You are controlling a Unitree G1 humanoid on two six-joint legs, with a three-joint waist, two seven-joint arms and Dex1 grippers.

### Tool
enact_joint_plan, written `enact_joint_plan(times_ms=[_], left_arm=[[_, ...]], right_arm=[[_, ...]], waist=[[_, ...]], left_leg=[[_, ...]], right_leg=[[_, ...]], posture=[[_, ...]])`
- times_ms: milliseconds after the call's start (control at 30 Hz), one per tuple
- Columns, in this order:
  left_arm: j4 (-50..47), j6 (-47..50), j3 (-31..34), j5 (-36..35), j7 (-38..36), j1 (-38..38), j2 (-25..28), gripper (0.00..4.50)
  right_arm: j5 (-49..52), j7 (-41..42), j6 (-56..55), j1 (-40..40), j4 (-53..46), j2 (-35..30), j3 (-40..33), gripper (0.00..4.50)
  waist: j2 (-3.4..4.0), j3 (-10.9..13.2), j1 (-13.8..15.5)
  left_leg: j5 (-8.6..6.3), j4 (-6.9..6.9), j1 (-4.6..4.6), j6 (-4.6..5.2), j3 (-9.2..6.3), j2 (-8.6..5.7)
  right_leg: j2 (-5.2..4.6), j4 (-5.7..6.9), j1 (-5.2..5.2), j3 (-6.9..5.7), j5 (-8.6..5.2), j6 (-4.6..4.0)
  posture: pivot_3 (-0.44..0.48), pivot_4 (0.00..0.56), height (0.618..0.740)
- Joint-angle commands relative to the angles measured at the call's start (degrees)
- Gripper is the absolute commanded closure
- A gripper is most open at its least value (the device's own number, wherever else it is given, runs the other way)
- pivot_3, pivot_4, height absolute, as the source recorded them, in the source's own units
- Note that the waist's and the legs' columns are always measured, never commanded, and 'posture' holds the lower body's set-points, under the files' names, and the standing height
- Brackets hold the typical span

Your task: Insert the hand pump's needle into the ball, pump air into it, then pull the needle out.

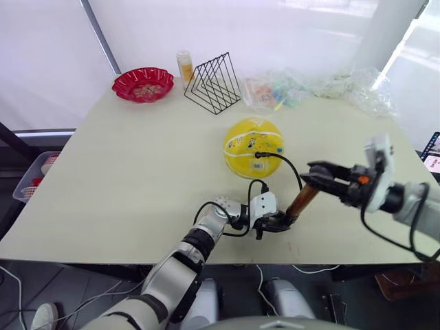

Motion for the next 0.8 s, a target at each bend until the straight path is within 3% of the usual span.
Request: enact_joint_plan(times_ms=[33,233,467,633,800], left_arm=[[2.9,3.4,-2.1,2.8,-1.0,0.8,0.6,3.38],[3.8,3.5,-2.3,3.5,-0.6,0.6,1.3,3.38],[4.8,4.3,-2.8,3.9,-1.0,0.5,1.4,3.38],[5.9,5.4,-3.4,4.5,-1.2,0.5,1.2,3.38],[6.7,6.2,-3.7,5.0,-0.9,0.7,1.2,3.38]], right_arm=[[-5.6,1.6,-1.1,2.6,0.4,0.8,2.9,2.53],[-1.1,3.0,-0.9,-2.3,0.6,-0.6,-5.2,2.53],[12.0,0.6,5.4,-13.0,4.2,-8.2,-15.1,2.53],[17.8,-1.5,9.2,-19.2,8.6,-14.2,-18.3,2.53],[18.9,-2.6,10.6,-20.0,8.3,-14.3,-16.4,2.53]], waist=[[0.02,0.0,0.0],[0.07,0.0,0.1],[0.11,0.1,0.0],[0.13,0.1,0.0],[0.13,0.1,0.1]], left_leg=[[0.00,0.00,0.00,0.00,0.00,0.00],[0.00,0.01,-0.02,0.00,0.03,-0.02],[0.00,0.06,-0.06,0.00,0.01,-0.02],[0.00,0.07,-0.09,0.00,0.04,-0.03],[0.00,0.08,-0.12,0.00,0.05,-0.02]], right_leg=[[0.00,0.00,0.00,0.00,0.00,0.00],[-0.02,0.00,0.00,0.03,0.01,0.00],[-0.03,0.00,-0.01,0.02,0.02,-0.01],[-0.07,-0.01,-0.02,0.04,0.02,-0.01],[-0.09,-0.01,-0.04,0.05,0.02,-0.01]], posture=[[0.000,0.150,0.735],[0.000,0.150,0.735],[0.000,0.150,0.735],[0.000,0.150,0.735],[0.000,0.150,0.735]])
